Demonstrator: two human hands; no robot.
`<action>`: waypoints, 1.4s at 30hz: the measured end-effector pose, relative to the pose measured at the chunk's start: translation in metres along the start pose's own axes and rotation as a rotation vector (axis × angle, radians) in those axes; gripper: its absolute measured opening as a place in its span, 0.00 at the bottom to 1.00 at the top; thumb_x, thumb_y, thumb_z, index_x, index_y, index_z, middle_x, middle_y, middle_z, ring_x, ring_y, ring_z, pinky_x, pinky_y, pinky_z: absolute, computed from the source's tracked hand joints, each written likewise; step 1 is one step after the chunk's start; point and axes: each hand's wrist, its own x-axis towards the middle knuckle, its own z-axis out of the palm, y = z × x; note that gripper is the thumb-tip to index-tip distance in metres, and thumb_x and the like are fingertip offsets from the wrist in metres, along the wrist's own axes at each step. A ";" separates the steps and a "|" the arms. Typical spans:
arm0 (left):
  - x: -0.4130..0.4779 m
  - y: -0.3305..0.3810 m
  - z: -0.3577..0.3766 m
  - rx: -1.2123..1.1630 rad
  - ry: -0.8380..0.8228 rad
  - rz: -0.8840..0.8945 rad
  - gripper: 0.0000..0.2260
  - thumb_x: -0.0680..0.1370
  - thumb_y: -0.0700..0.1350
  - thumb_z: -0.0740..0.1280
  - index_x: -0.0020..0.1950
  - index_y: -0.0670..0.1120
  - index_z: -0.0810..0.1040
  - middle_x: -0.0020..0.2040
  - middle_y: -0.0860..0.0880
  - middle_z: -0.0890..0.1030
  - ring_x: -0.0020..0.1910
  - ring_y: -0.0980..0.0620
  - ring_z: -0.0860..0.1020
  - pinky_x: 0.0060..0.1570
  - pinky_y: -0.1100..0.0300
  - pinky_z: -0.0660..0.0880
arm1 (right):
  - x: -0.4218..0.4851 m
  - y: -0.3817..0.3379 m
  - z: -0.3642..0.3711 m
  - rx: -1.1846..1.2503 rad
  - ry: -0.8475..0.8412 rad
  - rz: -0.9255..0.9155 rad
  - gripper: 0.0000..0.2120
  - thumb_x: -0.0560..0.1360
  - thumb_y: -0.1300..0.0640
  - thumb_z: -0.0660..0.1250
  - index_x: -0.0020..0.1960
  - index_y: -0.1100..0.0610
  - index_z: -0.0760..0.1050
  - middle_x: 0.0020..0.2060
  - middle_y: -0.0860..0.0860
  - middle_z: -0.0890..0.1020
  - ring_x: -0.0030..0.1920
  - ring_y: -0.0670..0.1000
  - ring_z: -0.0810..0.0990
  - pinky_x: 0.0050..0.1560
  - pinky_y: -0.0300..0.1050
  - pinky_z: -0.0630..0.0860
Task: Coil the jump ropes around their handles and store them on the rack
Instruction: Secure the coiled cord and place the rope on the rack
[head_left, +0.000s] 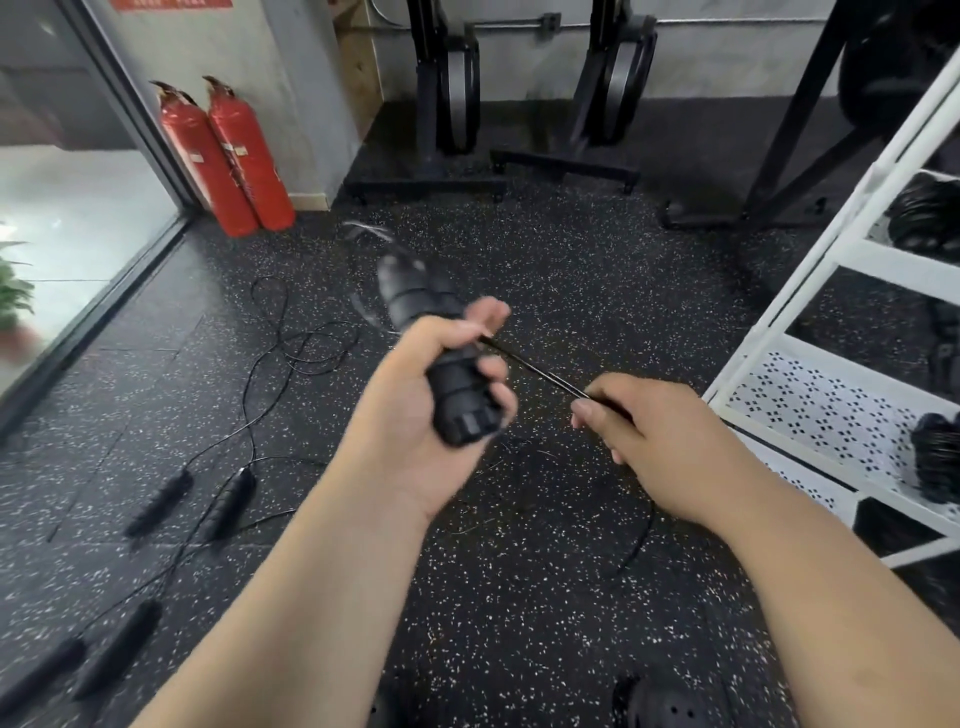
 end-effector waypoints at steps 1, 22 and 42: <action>0.000 0.008 -0.005 -0.042 0.020 0.052 0.34 0.69 0.39 0.74 0.76 0.40 0.75 0.66 0.46 0.82 0.38 0.55 0.76 0.38 0.60 0.74 | -0.001 0.001 -0.002 -0.001 -0.004 0.020 0.12 0.85 0.41 0.61 0.48 0.42 0.78 0.32 0.49 0.81 0.32 0.51 0.81 0.37 0.53 0.79; -0.011 0.002 -0.006 -0.066 0.014 0.087 0.30 0.74 0.41 0.69 0.78 0.41 0.73 0.67 0.47 0.82 0.38 0.55 0.74 0.39 0.60 0.73 | 0.007 -0.001 0.001 0.126 -0.023 -0.097 0.06 0.84 0.42 0.66 0.52 0.39 0.80 0.35 0.46 0.81 0.32 0.45 0.76 0.37 0.49 0.76; -0.010 -0.015 0.000 -0.007 0.120 -0.071 0.27 0.74 0.38 0.71 0.73 0.39 0.76 0.63 0.44 0.83 0.38 0.54 0.77 0.37 0.59 0.76 | 0.015 -0.012 0.018 0.027 -0.041 -0.081 0.05 0.83 0.43 0.69 0.49 0.40 0.80 0.33 0.40 0.81 0.32 0.39 0.77 0.34 0.40 0.69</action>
